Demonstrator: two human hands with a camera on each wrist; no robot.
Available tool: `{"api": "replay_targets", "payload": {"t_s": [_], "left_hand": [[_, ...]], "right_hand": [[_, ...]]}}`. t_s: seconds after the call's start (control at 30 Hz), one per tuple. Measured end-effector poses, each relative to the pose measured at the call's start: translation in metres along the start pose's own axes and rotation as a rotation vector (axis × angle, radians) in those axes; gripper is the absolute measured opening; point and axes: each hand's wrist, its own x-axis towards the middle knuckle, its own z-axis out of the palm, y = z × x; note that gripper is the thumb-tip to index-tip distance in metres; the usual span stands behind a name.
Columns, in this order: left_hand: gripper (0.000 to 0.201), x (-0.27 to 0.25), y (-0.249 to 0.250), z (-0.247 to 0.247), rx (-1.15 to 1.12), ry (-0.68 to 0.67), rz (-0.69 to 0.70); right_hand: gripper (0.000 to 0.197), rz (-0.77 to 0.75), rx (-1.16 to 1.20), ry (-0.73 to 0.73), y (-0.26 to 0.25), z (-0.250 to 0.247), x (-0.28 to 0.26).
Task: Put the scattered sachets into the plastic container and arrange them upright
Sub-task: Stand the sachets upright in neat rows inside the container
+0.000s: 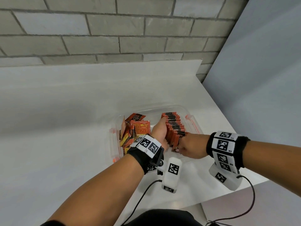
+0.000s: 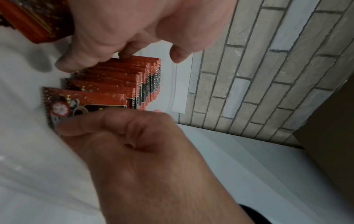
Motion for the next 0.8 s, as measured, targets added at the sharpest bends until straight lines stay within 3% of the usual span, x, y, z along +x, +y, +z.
{"api": "replay_targets", "payload": {"t_s": [0.17, 0.57, 0.8], "left_hand": [[0.045, 0.003, -0.001, -0.001, -0.048, -0.011, 0.017], [0.045, 0.024, -0.005, -0.003, -0.140, -0.015, 0.064], [0.046, 0.031, -0.007, -0.001, -0.079, -0.033, 0.073]], "right_hand": [[0.032, 0.064, -0.073, -0.083, 0.003, -0.002, 0.012], [0.021, 0.046, -0.006, 0.032, 0.005, 0.004, 0.017], [0.030, 0.061, 0.023, 0.003, 0.005, 0.003, 0.017]]}}
